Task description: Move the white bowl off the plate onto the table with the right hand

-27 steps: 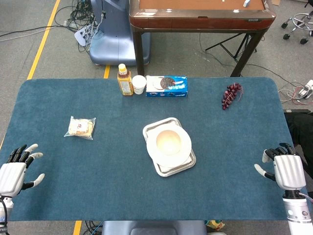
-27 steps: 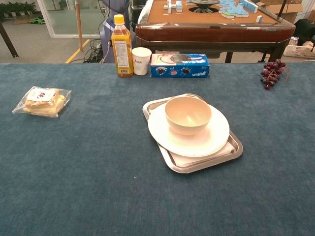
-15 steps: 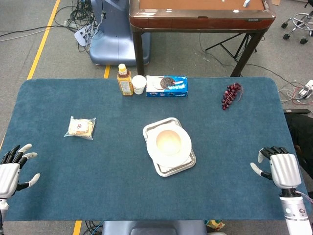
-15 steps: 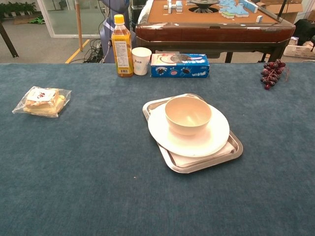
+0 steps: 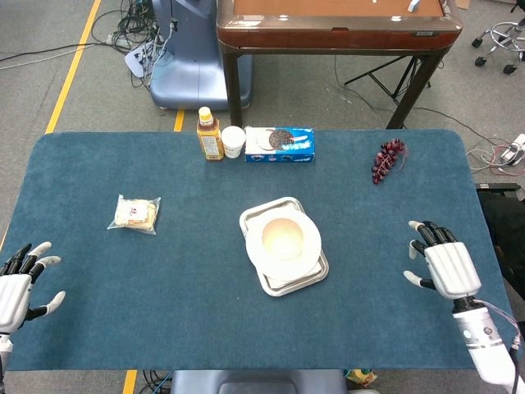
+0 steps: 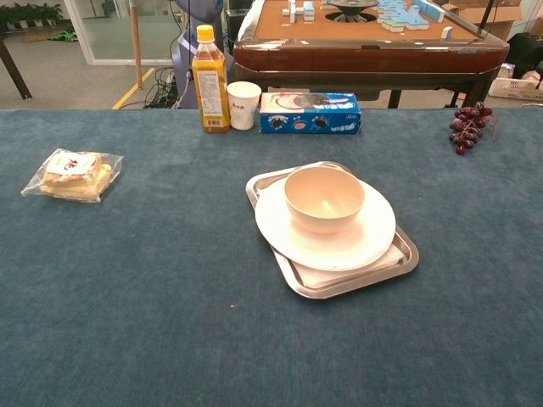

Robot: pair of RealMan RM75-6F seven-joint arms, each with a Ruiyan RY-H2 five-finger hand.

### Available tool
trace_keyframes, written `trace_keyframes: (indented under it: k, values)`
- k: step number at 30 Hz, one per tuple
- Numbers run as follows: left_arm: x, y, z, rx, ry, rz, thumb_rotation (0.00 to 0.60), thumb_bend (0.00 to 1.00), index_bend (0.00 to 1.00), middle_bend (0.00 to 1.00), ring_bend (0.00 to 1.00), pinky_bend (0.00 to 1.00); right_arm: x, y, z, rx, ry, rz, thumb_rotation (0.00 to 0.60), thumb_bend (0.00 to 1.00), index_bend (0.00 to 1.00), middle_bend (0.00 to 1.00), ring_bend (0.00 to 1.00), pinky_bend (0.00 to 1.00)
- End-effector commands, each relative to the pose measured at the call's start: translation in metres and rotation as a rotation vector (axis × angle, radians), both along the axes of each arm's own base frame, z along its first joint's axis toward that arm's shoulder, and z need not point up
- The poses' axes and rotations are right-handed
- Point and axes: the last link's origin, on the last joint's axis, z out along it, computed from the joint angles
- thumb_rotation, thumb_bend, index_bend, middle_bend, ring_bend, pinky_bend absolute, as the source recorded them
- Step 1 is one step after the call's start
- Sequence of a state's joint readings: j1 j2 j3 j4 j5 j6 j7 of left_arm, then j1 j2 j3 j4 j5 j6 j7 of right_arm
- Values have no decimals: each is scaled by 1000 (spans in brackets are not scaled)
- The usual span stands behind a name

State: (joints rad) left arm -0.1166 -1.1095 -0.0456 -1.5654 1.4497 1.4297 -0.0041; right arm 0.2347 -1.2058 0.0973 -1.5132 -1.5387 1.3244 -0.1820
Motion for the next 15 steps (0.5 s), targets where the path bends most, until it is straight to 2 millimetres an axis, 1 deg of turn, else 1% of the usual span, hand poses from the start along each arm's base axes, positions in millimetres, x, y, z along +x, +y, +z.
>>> trace_keyframes:
  k: [1,5,9,15]
  values:
    - [0,0,0,-1,-1,1,600,230,289,144,19,126,12,-18,0,21,26,29,600,163,547,196,144,231]
    - [0,0,-2,-6,3,0,600,230,289,143,19,128,25,-38,-7,67,58,54,600,161,520,156,104,204]
    - [0,0,-1,-5,1,0,600,230,289,144,19,129,38,-58,-17,96,128,90,600,161,463,114,61,175]
    - [-1,1,-1,-9,4,6,600,230,289,144,19,131,61,-84,-38,158,164,136,600,161,458,85,24,155]
